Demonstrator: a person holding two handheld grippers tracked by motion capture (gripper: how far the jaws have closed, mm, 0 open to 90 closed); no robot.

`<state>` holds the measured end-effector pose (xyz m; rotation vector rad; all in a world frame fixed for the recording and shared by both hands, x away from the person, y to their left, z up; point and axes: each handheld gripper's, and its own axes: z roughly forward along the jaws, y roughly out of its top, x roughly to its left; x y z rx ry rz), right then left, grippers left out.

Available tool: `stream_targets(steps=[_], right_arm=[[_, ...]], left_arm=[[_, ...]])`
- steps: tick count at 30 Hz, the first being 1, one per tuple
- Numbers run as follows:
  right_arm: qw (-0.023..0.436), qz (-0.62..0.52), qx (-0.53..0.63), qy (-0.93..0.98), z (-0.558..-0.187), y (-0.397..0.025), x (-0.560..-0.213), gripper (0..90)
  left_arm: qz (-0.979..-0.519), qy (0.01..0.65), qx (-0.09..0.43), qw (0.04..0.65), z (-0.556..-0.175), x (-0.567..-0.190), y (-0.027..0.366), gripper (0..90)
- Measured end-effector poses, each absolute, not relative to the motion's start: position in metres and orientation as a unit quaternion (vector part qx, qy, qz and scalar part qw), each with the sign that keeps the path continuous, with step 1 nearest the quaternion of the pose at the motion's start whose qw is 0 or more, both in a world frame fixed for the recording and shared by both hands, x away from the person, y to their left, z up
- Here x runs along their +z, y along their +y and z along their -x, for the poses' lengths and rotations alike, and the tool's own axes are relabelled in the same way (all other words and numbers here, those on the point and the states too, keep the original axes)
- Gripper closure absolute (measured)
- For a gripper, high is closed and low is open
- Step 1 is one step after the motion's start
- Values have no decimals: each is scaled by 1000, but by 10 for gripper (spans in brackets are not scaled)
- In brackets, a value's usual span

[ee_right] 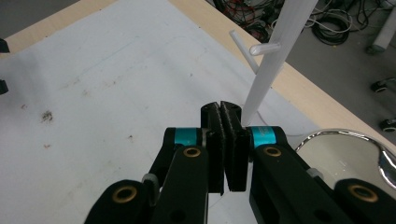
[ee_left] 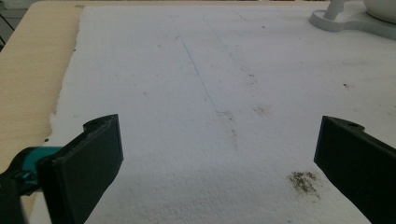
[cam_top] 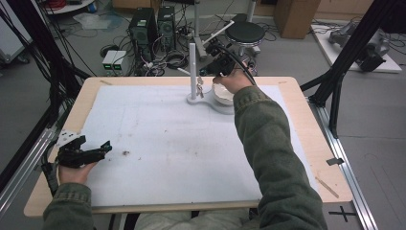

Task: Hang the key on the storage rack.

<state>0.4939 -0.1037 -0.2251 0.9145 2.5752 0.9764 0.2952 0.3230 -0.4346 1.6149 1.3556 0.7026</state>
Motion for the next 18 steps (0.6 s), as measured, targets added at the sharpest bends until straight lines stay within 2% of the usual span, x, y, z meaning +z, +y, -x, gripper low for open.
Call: stream_targets(steps=[18], right_arm=[[135,-310,342,877,-514,-93,-200,887]], left_arm=[[-654,546,281,442,-297,-436,323,17]])
